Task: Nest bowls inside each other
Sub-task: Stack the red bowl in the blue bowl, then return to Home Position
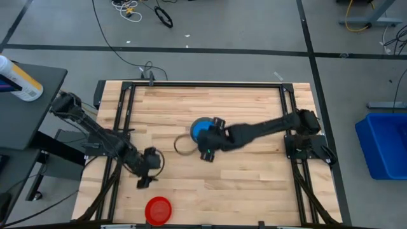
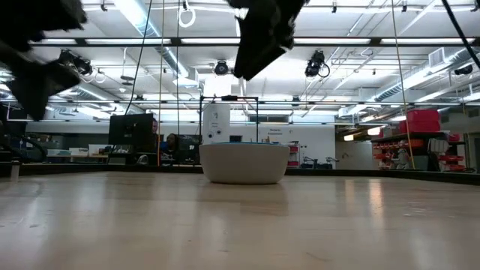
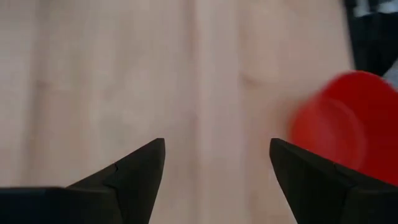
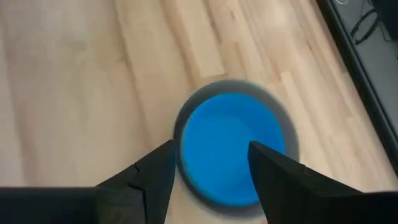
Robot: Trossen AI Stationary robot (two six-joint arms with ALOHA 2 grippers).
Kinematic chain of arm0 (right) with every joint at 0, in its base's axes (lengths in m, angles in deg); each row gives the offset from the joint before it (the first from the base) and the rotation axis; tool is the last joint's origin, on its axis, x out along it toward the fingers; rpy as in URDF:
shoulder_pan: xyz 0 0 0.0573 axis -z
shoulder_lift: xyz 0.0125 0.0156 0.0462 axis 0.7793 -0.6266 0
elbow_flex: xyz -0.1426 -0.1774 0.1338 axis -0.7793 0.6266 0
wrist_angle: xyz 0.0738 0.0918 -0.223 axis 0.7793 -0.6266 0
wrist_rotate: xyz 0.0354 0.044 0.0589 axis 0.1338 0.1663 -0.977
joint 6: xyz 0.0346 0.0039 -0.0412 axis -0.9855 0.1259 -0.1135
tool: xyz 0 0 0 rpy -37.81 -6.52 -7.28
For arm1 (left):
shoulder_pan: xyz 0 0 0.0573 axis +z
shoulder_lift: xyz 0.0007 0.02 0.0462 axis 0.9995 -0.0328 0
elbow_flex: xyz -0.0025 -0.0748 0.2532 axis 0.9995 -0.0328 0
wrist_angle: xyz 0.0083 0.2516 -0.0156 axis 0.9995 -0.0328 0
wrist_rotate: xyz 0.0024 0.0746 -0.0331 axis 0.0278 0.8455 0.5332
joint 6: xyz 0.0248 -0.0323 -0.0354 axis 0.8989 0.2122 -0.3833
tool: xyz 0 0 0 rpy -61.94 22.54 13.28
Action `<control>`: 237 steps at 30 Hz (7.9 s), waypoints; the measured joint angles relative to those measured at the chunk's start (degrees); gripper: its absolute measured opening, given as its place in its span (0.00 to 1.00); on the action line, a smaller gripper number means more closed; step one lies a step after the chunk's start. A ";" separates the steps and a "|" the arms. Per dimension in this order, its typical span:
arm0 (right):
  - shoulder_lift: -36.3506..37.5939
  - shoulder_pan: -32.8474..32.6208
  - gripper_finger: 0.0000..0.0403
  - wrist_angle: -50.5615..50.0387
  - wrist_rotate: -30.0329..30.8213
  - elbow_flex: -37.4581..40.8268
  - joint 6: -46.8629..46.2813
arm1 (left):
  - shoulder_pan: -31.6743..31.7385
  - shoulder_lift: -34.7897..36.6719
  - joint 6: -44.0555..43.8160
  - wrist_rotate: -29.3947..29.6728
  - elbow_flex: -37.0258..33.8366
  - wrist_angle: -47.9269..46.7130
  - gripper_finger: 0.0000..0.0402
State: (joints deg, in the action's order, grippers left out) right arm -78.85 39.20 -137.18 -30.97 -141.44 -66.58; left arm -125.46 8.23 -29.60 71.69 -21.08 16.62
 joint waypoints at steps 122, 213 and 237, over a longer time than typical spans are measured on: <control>0.50 -12.17 0.00 -4.72 18.64 9.55 -27.49 | 5.57 -23.83 24.86 76.22 20.18 9.18 0.37; -5.32 20.21 0.56 -8.20 -20.97 0.52 0.47 | 1.36 -19.00 -33.35 71.24 9.59 -29.06 0.41; 15.60 -7.86 0.47 12.20 2.11 3.18 17.86 | -18.73 -3.93 -47.43 74.62 6.84 -46.05 0.38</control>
State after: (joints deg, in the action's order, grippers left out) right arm -63.25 31.34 -124.98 -28.86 -138.26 -48.72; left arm -144.20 4.30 -77.03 146.31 -14.24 -29.43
